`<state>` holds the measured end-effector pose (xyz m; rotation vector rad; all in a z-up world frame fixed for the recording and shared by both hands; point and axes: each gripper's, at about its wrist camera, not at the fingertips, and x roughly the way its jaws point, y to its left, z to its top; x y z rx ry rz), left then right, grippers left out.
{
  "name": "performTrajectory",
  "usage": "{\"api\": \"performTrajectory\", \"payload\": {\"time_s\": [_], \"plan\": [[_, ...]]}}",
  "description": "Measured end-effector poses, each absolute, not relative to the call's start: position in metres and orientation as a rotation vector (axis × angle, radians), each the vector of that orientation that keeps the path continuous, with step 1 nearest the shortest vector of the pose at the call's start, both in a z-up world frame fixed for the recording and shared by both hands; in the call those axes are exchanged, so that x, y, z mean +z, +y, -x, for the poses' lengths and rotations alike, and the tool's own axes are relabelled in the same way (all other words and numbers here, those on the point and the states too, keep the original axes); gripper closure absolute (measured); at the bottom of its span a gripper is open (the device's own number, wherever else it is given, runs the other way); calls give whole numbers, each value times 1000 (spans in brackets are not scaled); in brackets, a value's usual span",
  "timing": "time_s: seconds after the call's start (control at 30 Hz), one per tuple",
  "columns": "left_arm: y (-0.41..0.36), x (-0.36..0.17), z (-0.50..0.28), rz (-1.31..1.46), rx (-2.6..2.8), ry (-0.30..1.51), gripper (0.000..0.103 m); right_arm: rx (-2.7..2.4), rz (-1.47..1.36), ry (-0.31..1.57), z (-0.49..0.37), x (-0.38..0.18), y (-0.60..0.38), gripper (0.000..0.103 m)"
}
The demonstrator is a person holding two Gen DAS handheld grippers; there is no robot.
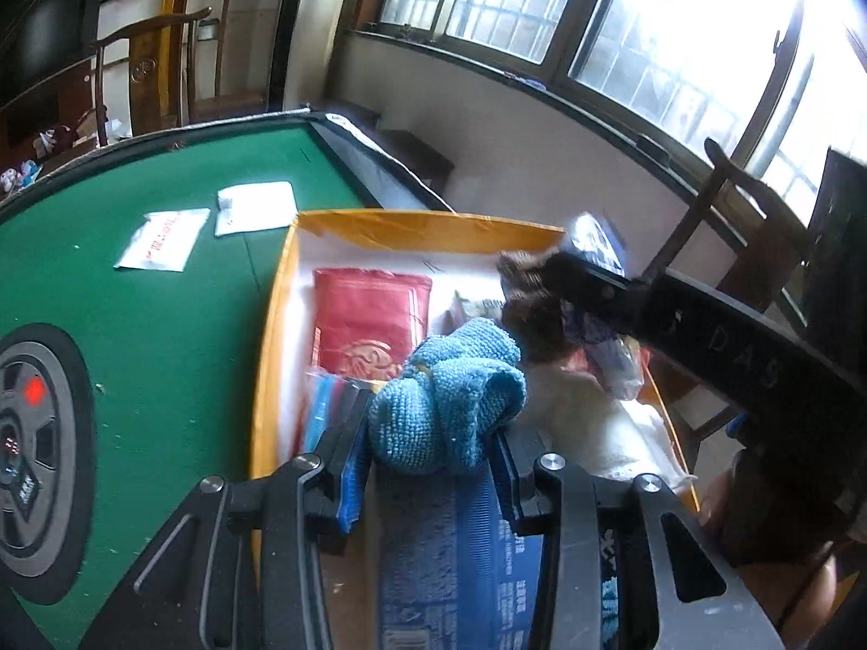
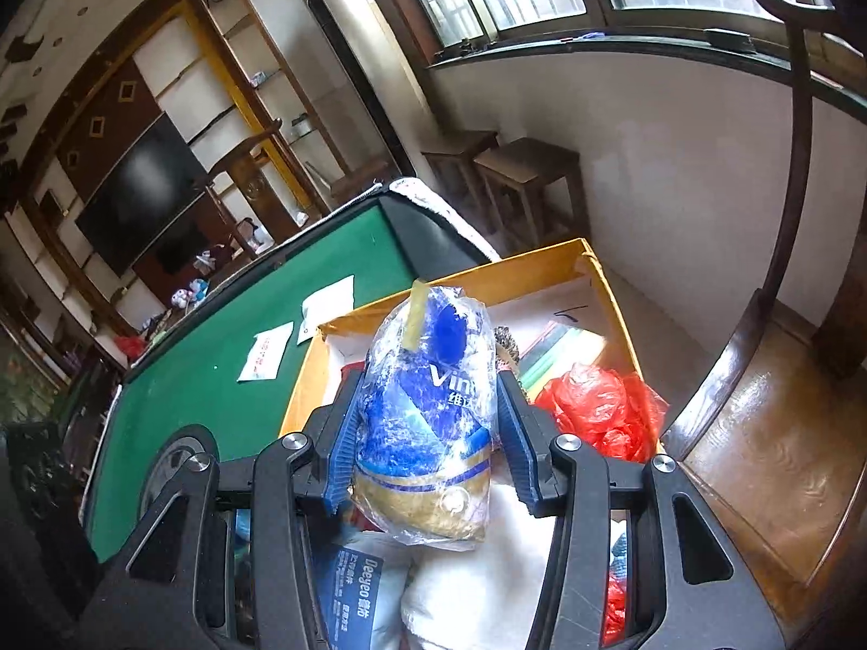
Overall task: Organize soft objects
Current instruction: 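Carry the blue cloth and plastic bag into the box and open both grippers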
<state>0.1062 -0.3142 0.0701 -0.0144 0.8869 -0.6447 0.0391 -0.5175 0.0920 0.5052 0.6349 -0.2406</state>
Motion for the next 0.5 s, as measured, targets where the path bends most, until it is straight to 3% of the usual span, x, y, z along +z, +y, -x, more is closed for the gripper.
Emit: {"api": "performTrajectory", "payload": {"time_s": [0.13, 0.3, 0.5], "plan": [[-321, 71, -100, -20, -644, 868, 58, -213, -529, 635, -40, 92, -518, 53], [-322, 76, -95, -35, -640, 851, 39, -208, -518, 616, -37, 95, -515, 35], [-314, 83, -85, -51, -623, 812, 38, -204, -525, 563, -29, 104, -512, 35]]}}
